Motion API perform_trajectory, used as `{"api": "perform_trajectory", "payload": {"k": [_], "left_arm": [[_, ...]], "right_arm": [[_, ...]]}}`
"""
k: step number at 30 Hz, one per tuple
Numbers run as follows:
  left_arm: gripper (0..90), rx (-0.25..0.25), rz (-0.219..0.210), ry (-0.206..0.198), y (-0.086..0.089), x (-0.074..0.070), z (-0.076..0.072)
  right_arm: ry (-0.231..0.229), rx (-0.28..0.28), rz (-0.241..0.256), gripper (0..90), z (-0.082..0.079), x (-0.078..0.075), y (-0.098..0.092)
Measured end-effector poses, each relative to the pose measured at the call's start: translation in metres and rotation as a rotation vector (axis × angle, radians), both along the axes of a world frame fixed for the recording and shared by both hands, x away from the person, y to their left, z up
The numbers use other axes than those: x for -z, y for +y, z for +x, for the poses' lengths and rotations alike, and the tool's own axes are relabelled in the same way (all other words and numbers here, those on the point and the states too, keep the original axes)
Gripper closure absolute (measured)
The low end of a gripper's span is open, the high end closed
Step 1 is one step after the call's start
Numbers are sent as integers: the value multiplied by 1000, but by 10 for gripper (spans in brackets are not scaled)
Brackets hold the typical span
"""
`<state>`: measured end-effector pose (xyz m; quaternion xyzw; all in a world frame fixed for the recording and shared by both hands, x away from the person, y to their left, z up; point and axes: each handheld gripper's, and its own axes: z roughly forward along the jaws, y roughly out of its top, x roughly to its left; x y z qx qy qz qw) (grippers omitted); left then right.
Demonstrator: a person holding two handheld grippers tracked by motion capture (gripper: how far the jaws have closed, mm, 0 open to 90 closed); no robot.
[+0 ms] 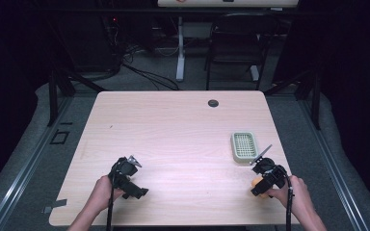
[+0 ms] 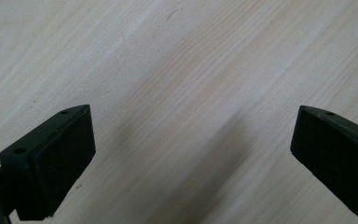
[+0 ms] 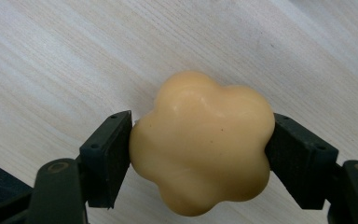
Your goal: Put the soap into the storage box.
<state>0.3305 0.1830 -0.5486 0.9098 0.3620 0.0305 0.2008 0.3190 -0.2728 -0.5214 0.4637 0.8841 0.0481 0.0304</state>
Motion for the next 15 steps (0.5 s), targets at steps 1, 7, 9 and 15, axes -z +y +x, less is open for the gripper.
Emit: {"api": "perform_trajectory", "payload": {"k": [1, 7, 9, 15], "left_arm": [[0, -1, 2, -1, 0, 0, 0], [0, -3, 1, 0, 1, 0, 0], [0, -3, -1, 0, 1, 0, 0], [0, -5, -1, 1, 2, 0, 0]], "right_arm": [[11, -14, -14, 266, 1, -2, -1], [3, -13, -15, 266, 2, -3, -2], [-10, -1, -2, 265, 1, -3, -2], [8, -19, -21, 266, 3, -4, -5]]}}
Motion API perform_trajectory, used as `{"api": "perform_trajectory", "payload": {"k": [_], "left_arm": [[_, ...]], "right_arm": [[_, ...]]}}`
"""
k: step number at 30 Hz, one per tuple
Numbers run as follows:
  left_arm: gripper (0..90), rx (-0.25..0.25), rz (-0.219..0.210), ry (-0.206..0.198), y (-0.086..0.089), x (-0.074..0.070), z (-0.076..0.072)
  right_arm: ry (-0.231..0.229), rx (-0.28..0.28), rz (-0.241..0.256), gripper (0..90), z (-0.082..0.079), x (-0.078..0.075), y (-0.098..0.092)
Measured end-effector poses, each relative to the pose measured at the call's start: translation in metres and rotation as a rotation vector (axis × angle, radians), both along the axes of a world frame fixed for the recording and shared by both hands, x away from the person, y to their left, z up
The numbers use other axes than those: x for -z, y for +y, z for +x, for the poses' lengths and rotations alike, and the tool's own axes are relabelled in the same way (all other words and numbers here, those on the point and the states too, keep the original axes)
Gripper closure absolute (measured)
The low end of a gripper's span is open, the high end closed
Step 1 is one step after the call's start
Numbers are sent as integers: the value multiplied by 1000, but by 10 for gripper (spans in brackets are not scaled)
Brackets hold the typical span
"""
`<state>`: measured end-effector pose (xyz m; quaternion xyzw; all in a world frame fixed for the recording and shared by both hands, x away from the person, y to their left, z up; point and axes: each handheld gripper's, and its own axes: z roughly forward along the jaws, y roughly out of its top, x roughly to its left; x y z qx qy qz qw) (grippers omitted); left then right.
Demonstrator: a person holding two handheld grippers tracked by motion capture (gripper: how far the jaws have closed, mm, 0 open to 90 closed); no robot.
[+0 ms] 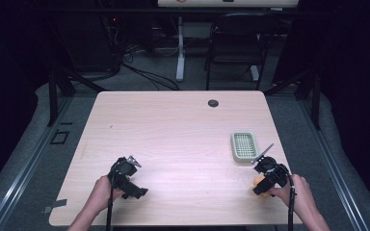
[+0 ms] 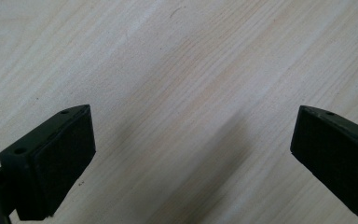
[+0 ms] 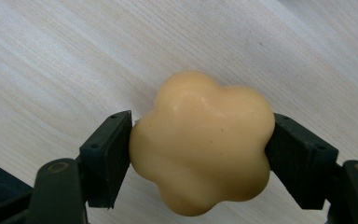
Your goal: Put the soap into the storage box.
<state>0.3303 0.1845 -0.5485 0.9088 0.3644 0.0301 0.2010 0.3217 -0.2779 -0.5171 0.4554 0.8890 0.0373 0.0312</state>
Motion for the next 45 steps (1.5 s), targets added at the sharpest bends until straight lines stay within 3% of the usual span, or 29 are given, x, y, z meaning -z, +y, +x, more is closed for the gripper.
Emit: {"api": "perform_trajectory", "payload": {"k": [1, 12, 13, 14, 17, 20, 26, 27, 28, 45], "left_arm": [[0, 0, 0, 0, 0, 0, 0], [0, 2, -4, 0, 1, 0, 0], [0, 2, -5, -1, 1, 0, 0], [0, 3, -5, 0, 1, 0, 0], [0, 3, -6, 0, 0, 0, 0], [0, 4, -6, -2, 0, 0, 0], [0, 4, -6, -2, 0, 0, 0], [0, 4, -6, -2, 0, 0, 0], [0, 5, -6, -2, 0, 0, 0], [0, 2, -7, -12, 1, -1, 0]], "right_arm": [[-27, 30, 32, 266, -2, 3, 1], [-16, -7, 17, 266, 7, -5, 6], [-1, -23, -2, 266, 8, -8, 6], [-24, -3, 25, 266, 8, -6, 8], [-35, 8, 42, 266, 9, -5, 10], [-15, -14, 14, 266, 13, -9, 11], [-43, 4, 40, 266, 16, -10, 15], [2, -44, -3, 266, 20, -16, 14], [-27, -11, 32, 266, 18, -13, 16], [-40, -33, 26, 266, 28, -22, 26]]}}
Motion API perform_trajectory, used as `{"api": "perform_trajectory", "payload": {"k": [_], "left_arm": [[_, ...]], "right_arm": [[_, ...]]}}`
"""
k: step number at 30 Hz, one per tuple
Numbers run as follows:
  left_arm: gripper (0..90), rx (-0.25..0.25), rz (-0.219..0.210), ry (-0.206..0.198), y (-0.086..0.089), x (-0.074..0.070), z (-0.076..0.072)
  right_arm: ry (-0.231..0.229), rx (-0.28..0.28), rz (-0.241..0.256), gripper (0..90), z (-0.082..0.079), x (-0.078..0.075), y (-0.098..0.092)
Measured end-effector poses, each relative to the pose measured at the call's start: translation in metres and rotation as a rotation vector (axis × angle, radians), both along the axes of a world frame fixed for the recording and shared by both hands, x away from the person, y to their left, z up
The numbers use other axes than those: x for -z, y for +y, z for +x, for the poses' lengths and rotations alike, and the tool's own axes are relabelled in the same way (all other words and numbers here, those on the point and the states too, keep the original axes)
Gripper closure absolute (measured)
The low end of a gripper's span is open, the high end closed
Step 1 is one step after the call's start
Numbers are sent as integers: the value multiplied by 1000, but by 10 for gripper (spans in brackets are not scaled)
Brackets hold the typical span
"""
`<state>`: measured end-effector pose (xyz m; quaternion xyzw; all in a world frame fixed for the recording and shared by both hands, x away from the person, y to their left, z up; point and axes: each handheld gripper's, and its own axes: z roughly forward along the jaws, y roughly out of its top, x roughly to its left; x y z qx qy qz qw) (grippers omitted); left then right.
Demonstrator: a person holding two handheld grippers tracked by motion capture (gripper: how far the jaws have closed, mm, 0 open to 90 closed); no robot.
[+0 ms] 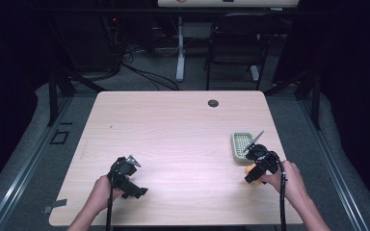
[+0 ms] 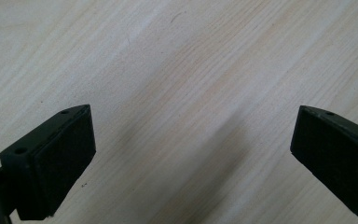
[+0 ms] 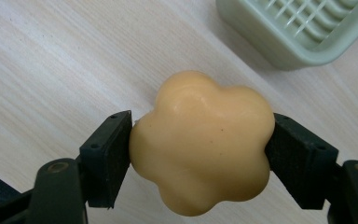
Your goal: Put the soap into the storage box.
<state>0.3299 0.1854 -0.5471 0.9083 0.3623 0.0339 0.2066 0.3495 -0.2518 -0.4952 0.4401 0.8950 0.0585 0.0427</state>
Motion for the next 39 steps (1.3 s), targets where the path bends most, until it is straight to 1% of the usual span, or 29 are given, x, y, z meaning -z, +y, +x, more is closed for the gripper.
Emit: {"api": "perform_trajectory", "payload": {"k": [1, 2, 5, 6, 7, 8, 13, 14, 15, 17, 19, 20, 23, 24, 25, 26, 28, 29, 30, 31, 34, 35, 36, 39], "left_arm": [[0, 0, 0, 0, 0, 0, 0], [0, 0, 0, -1, 0, 0, 0], [0, 1, 0, 1, 0, 0, 0], [0, 1, 0, 1, 0, 0, 0], [0, 1, 0, 0, 0, 0, 0], [0, 2, -1, 1, 0, 0, 0], [0, 4, -2, 0, 0, 0, 0], [0, 2, -1, 1, 0, 0, 0], [0, 2, -1, 2, 0, 0, 0], [0, 2, -2, 2, 0, 0, 0], [0, 3, -2, 1, 0, 0, 0], [0, 3, -3, 1, 0, 0, 0], [0, 2, -2, 2, 0, 0, 0], [0, 2, -2, 3, 0, 0, 0], [0, 2, -2, 3, 0, 0, 0], [0, 2, -4, 2, 0, 0, 0], [0, 2, -3, 2, 0, 0, 0], [0, 2, -2, 2, 0, 0, 0], [0, 2, -2, 3, 0, 0, 0], [0, 2, -3, 3, 0, 0, 0], [0, 3, -3, 4, 0, 0, 0], [0, 2, -3, 4, 0, 0, 0], [0, 2, -3, 4, 0, 0, 0], [0, 3, -2, 4, 0, 0, 0]], "right_arm": [[-11, 4, 6, 266, 1, 0, 1], [-4, -2, 4, 266, 2, -2, 1], [-12, -3, 9, 266, 4, -4, 4], [1, -22, -9, 266, 8, -7, 5], [1, -22, -9, 266, 8, -7, 5], [-12, -7, 10, 266, 7, -6, 6], [-11, -10, 9, 266, 12, -8, 11], [-7, -21, 3, 266, 13, -9, 11], [-14, -14, 11, 266, 14, -9, 12], [-9, -19, 2, 266, 15, -11, 12], [-14, -13, 13, 266, 17, -11, 13], [-9, -17, 8, 266, 18, -12, 13], [-21, -18, 15, 266, 20, -14, 12], [-20, -9, 18, 266, 20, -14, 13], [-32, -2, 22, 266, 21, -14, 13], [-19, -10, 15, 266, 23, -15, 14], [-17, -9, 19, 266, 24, -15, 14], [-15, -14, 9, 266, 25, -15, 14], [-11, -12, 14, 266, 26, -15, 14], [-11, -14, 7, 267, 27, -16, 14], [-19, -3, 17, 266, 29, -17, 15], [-24, 7, 32, 266, 29, -17, 15], [-21, -6, 17, 266, 31, -18, 15], [-20, -9, 7, 266, 34, -22, 15]]}}
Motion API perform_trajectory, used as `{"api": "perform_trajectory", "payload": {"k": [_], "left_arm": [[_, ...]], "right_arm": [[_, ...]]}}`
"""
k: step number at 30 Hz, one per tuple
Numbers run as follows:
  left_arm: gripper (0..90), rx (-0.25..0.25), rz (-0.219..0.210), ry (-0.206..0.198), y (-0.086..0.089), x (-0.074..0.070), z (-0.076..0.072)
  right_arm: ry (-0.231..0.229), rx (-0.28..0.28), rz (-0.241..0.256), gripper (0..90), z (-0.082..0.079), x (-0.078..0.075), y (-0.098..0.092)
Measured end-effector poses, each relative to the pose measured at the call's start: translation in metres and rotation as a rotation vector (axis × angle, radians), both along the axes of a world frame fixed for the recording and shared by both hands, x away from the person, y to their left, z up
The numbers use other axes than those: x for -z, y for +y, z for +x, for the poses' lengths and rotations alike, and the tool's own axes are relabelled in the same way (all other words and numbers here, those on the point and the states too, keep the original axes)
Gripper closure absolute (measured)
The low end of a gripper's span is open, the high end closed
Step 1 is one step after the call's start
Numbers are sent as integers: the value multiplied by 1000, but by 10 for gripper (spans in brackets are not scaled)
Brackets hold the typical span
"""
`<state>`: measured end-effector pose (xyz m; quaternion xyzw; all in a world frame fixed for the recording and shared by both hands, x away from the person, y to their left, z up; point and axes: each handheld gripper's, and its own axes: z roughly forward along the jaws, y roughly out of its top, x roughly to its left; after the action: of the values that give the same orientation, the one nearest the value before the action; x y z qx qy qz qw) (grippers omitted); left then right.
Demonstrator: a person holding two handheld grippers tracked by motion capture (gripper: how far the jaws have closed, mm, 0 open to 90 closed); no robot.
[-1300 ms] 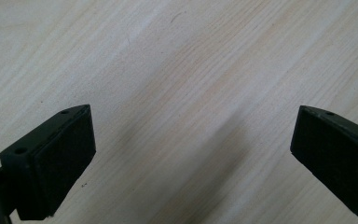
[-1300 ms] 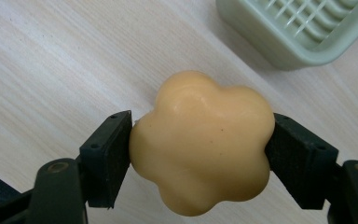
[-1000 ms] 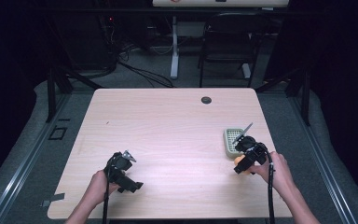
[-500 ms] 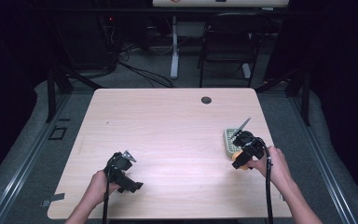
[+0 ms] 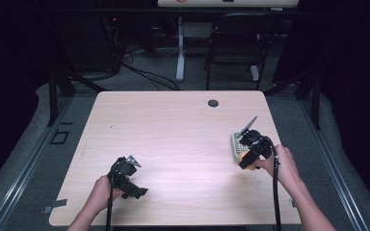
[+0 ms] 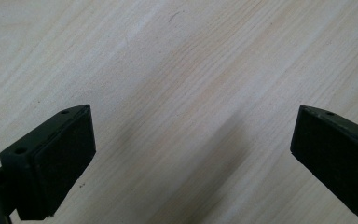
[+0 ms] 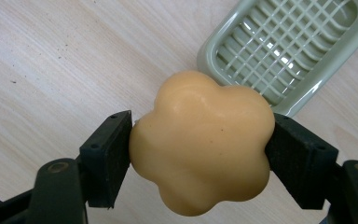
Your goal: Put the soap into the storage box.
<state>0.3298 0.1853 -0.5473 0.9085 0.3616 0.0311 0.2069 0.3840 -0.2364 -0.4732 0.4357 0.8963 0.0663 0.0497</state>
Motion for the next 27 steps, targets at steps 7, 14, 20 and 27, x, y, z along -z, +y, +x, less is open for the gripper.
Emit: {"api": "perform_trajectory", "payload": {"k": [7, 14, 20, 27], "left_arm": [[0, 1, 1, 1, 0, 0, 0], [0, 2, 1, 1, 0, 0, 0], [0, 5, 1, 3, -1, 1, 0], [0, 6, 2, 3, -1, 1, 0]], "right_arm": [[-4, 6, 4, 266, 6, -3, 1], [-6, 12, 10, 266, 14, -4, 0], [-6, 23, 2, 267, 22, -7, -1], [-14, 31, -3, 266, 30, -8, 0]]}}
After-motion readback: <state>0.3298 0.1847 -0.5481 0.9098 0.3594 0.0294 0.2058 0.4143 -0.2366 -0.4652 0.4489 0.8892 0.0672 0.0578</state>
